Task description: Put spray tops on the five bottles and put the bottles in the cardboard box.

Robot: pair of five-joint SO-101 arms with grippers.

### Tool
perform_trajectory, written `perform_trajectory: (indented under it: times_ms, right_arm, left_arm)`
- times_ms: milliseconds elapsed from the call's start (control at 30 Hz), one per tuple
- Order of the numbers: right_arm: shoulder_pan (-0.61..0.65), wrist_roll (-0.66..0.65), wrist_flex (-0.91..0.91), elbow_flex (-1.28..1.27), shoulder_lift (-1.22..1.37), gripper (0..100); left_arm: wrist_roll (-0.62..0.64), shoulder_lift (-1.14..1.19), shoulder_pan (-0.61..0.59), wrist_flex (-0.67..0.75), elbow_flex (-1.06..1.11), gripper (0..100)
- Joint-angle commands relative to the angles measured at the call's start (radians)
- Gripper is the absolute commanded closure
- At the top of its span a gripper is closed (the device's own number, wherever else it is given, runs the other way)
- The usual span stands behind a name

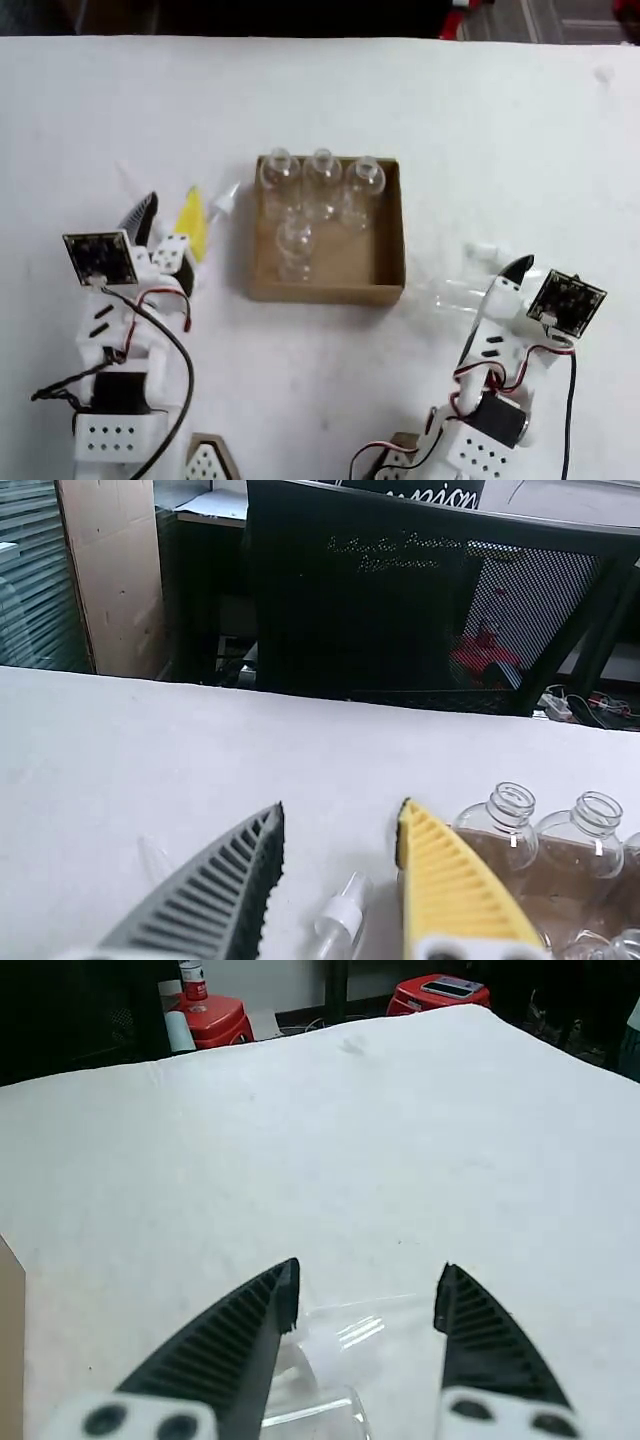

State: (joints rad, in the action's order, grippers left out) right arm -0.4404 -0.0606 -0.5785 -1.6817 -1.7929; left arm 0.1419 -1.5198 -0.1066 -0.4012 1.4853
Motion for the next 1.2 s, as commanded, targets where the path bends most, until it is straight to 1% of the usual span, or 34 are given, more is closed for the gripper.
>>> perform_trajectory:
  times_ms: [0,100,167,233,333,500,700,733,767,833,867,933,1033,1067,1100,1167]
  right_arm:
    - [-0.007,-0.002,-0.005,-0.008,-0.004,80.0]
    - [-0.007,-0.002,-0.007,-0.008,-0.002,80.0]
    - [-0.004,-0.002,-0.061,-0.008,-0.002,80.8]
    - [-0.002,-0.003,-0.081,-0.008,-0.01,86.5]
    - [-0.007,-0.005,-0.064,-0.008,-0.008,99.5]
    - [-0.007,-0.003,-0.061,-0.008,-0.008,89.2]
    - [-0.007,-0.002,-0.062,-0.008,-0.005,81.6]
    - [-0.005,-0.003,-0.068,-0.008,-0.002,82.3]
    - [-0.004,-0.003,-0.071,-0.008,-0.002,85.2]
    - [-0.004,-0.003,-0.07,-0.008,-0.002,96.7]
    - [-0.004,-0.003,-0.068,-0.008,-0.007,99.7]
    - [-0.004,-0.003,-0.068,-0.008,-0.007,92.7]
    - [-0.004,0.002,-0.068,-0.008,-0.004,84.2]
    - [-0.002,0.002,-0.074,-0.008,-0.002,83.7]
    - [-0.002,-0.002,-0.074,-0.008,-0.002,85.4]
    - [-0.002,-0.002,-0.073,-0.008,-0.002,93.7]
  left_arm:
    - [-0.002,-0.013,-0.005,0.028,-0.014,83]
    - [-0.002,-0.013,-0.008,0.028,-0.012,83]
    - [-0.002,-0.013,-0.008,0.028,-0.012,83]
    - [-0.002,-0.013,-0.008,0.028,-0.012,83]
    - [-0.002,-0.013,-0.007,0.028,-0.012,83]
    - [-0.002,-0.013,-0.005,0.028,-0.012,83]
    - [-0.002,-0.013,-0.013,0.028,-0.017,83]
    - [-0.002,-0.013,-0.015,0.028,-0.017,83]
    - [-0.008,-0.013,-0.015,0.028,-0.018,86]
    - [-0.009,-0.016,-0.038,0.028,-0.034,95]
    - [-0.009,-0.019,-0.061,0.021,-0.052,99]
    - [-0.002,-0.036,-0.127,0.017,-0.087,96]
    - [0.0,-0.076,-0.205,-0.021,-0.144,98]
    - [-0.006,-0.091,-0.209,-0.038,-0.166,98]
    - [-0.008,-0.105,-0.209,-0.06,-0.189,98]
    - [-0.011,-0.133,-0.209,-0.109,-0.236,98]
